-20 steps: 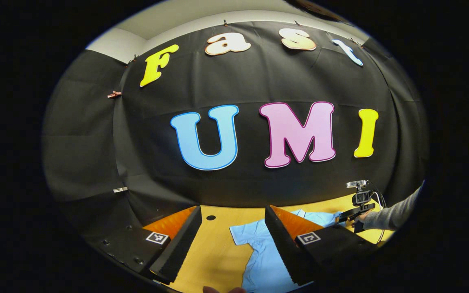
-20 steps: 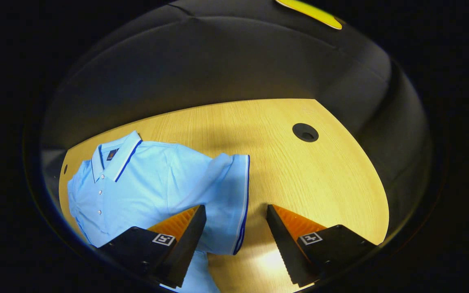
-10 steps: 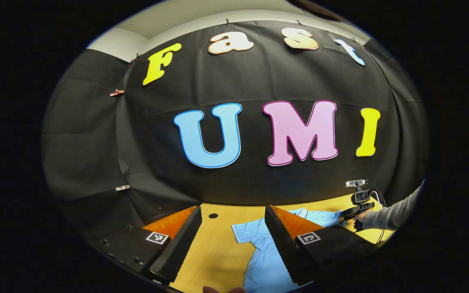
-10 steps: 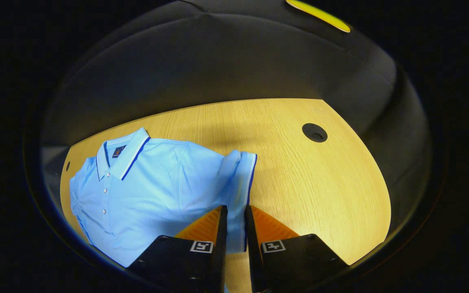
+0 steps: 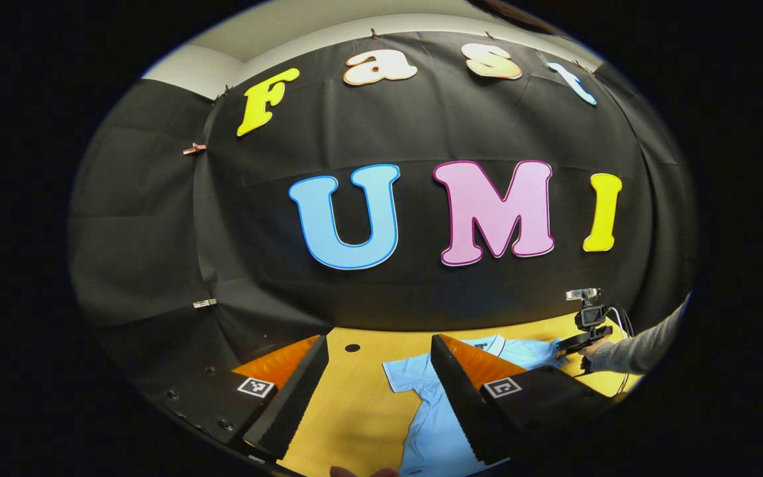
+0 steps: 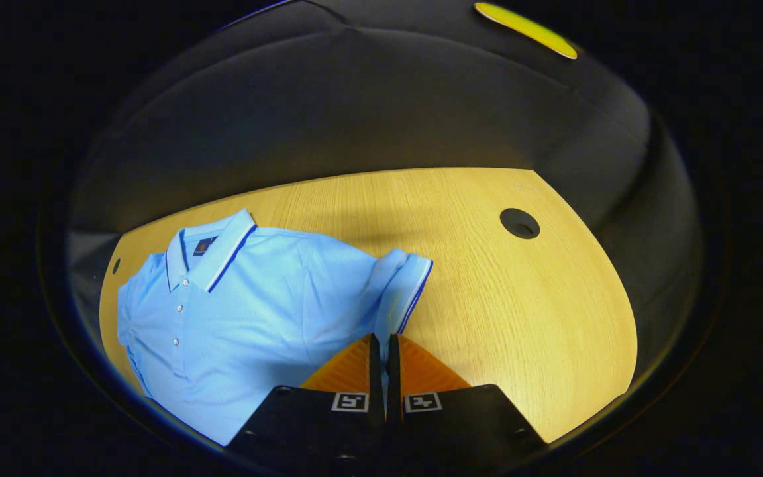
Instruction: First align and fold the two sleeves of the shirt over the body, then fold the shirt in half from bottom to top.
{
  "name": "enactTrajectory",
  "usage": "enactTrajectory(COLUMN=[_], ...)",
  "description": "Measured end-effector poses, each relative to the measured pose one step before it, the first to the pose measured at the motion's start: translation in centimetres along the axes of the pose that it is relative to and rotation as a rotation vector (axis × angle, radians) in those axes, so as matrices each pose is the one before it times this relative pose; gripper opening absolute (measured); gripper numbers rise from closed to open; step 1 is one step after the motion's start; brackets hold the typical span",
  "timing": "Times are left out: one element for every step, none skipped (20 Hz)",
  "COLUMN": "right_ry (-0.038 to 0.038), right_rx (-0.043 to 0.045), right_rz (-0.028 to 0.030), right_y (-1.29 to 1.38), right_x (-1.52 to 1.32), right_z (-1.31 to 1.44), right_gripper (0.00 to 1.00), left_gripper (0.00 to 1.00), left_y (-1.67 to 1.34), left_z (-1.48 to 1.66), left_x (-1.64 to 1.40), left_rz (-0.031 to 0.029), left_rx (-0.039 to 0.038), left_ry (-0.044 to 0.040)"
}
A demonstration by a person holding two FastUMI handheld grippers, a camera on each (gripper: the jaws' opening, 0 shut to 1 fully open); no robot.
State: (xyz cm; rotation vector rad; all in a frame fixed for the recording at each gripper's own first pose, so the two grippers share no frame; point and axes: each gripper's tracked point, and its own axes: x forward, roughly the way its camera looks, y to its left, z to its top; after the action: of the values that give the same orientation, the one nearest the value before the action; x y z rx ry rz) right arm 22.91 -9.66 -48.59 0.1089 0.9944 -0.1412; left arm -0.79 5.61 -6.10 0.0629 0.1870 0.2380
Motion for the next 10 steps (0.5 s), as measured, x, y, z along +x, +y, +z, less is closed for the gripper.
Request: enactTrajectory(right_ry=[-0.01752,-0.01770,-0.01666,-0.01315,-0.01205,-0.00952,-0.00770,-0.00795,-0.00592,-0.00805], right_rx=[-0.00330,-0.00746,-0.00858,-0.00549,-0.00366,-0.00491,-0.00764,-0.01310,-0.01724,-0.01655], right_rz=[0.00595,0.01075,0.01142,0.01404,0.01630,0.01946,0.02314,0.02350,0.02414,0.02459], right_y=[0.296,0.574,0.774,0.789,0.976,1.134,1.246,1.408,1.511,1.595], right_x=[-0.391,-0.333,-0.410,-0.496,-0.458,-0.354,-0.465,-0.348,-0.217,-0.240], right_z=[0.514,0.576,0.538,0.371,0.364,0.314,0.241,0.227,0.103,0.298], right_gripper=[0.05,0.05,0.05,0.05,0.05,0.05,0.10,0.05,0.05,0.05], left_gripper=[0.99,0.99,0.99,0.99,0.99,0.99,0.99,0.99,0.99,0.99], left_y=[0.156,0.106,0.126,0.193,0.176,0.191,0.215,0.300,0.285,0.338], left_z=[0.040,-0.029,0.067,-0.054,-0.013,-0.109,0.109,-0.044,0.014,-0.137], left_x=[-0.013,-0.132,-0.001,0.028,-0.051,-0.071,-0.022,-0.159,-0.049,-0.086], left_rz=[0.00085,0.00164,0.00089,0.00175,0.00248,0.00210,0.00195,0.00321,0.00383,0.00396], left_rx=[-0.00075,-0.00051,-0.00122,-0.00204,-0.00255,-0.00272,-0.00194,-0.00113,-0.00126,-0.00255], left_ry=[-0.00065,-0.00112,-0.00121,0.00029,-0.00046,-0.00055,-0.00128,-0.00141,0.00058,0.00050])
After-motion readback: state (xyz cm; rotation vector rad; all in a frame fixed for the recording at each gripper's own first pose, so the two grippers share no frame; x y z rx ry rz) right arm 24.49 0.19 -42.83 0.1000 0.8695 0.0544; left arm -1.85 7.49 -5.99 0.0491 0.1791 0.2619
